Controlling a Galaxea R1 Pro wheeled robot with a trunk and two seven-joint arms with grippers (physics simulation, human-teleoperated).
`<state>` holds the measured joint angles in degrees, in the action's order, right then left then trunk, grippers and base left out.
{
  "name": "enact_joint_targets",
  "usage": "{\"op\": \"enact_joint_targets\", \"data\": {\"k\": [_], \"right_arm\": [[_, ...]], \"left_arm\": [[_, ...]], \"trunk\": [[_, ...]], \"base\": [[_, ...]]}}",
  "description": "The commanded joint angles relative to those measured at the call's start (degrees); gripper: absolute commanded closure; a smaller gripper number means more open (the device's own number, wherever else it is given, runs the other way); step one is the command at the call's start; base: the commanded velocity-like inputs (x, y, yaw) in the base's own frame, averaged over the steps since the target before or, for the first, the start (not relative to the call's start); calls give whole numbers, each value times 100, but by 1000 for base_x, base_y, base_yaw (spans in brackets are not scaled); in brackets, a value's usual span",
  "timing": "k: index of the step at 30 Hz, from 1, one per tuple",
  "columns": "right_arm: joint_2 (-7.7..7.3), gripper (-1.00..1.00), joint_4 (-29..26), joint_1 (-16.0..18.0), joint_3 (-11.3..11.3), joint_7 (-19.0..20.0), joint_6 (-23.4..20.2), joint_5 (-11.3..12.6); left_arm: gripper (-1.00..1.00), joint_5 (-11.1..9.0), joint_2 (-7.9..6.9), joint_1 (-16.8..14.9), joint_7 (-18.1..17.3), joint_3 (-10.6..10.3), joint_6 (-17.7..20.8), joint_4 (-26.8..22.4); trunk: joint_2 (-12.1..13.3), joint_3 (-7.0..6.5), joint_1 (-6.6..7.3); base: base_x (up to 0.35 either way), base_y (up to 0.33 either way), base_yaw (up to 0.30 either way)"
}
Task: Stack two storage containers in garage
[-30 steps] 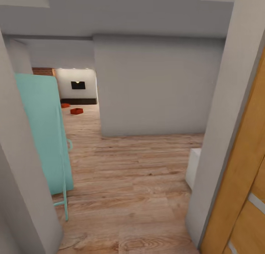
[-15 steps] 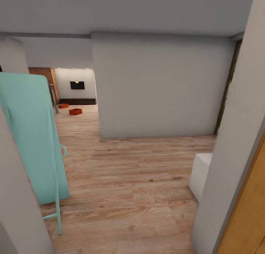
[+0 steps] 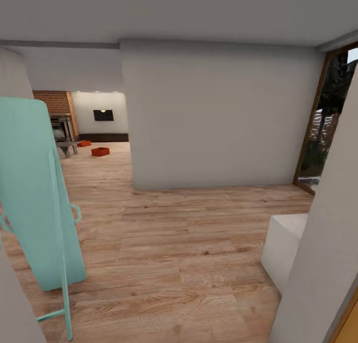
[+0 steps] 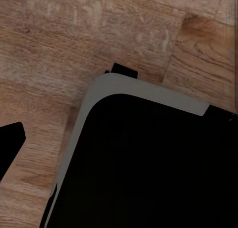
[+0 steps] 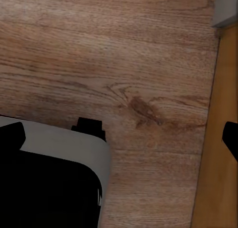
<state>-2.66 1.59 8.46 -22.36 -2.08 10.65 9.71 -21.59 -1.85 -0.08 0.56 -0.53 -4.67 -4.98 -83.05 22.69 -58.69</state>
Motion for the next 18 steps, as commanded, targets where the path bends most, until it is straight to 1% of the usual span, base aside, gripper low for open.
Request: {"op": "enact_joint_targets", "data": {"k": [1, 15, 18], "right_arm": [[3, -100, 17, 7, -49, -3, 33, 51], [1, -100, 17, 7, -49, -3, 33, 49], [26, -100, 17, 7, -52, -3, 33, 49]], "left_arm": [[-100, -27, 0, -1, 6, -8, -9, -3], [-100, -30, 0, -1, 6, -8, -4, -3], [-100, -34, 0, -1, 6, -8, -5, -3]], "trunk": [[-3, 6, -3], [-3, 6, -3], [-3, 6, -3]], "base": [[326, 0, 0], [326, 0, 0], [326, 0, 0]]}}
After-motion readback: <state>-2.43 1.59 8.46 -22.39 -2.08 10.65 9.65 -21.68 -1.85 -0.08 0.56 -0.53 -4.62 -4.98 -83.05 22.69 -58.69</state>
